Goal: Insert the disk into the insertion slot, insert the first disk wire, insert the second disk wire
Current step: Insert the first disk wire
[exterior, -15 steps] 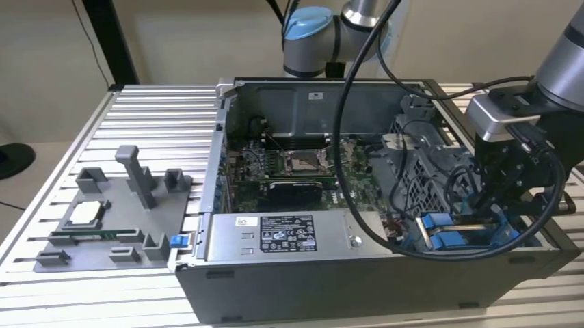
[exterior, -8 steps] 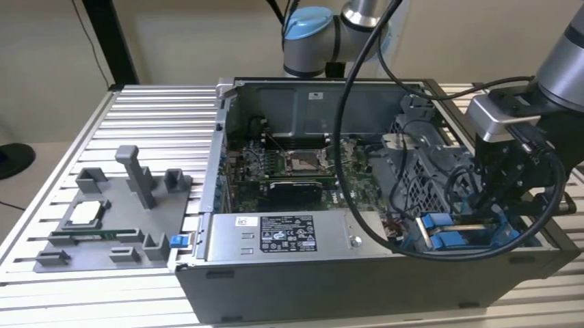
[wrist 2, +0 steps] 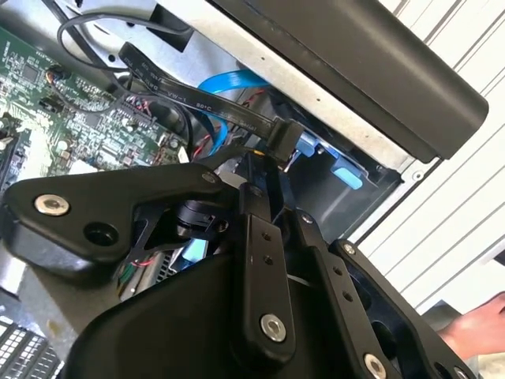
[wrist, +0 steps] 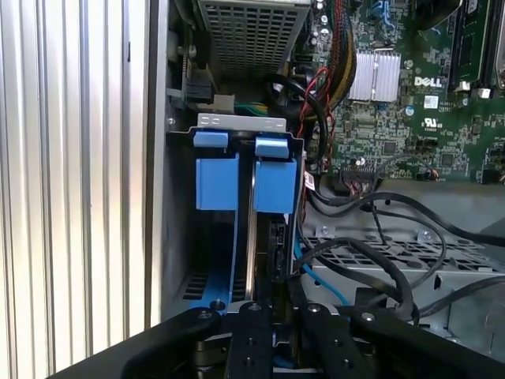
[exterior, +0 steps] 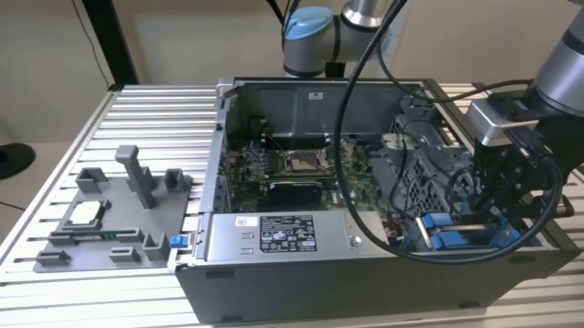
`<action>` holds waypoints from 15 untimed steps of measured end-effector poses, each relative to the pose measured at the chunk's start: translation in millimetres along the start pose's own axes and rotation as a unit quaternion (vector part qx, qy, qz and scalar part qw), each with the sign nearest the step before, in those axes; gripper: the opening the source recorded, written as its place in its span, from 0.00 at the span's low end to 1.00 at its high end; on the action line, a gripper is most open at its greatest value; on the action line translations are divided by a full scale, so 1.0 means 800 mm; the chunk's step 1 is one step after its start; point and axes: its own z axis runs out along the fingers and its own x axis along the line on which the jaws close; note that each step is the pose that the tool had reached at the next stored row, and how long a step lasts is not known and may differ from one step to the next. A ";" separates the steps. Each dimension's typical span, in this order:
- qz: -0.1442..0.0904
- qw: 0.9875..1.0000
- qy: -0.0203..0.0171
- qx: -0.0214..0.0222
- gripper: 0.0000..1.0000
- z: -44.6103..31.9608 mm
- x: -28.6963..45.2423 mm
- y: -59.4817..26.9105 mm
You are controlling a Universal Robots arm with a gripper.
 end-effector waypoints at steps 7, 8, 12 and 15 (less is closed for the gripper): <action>0.001 1.000 0.000 -0.003 0.00 0.0073 0.0002 0.000; 0.001 1.000 0.000 -0.003 0.00 0.0075 0.0002 0.000; 0.001 1.000 -0.001 -0.003 0.00 0.0080 0.0002 0.000; 0.001 1.000 0.000 -0.003 0.00 0.0077 0.0002 0.000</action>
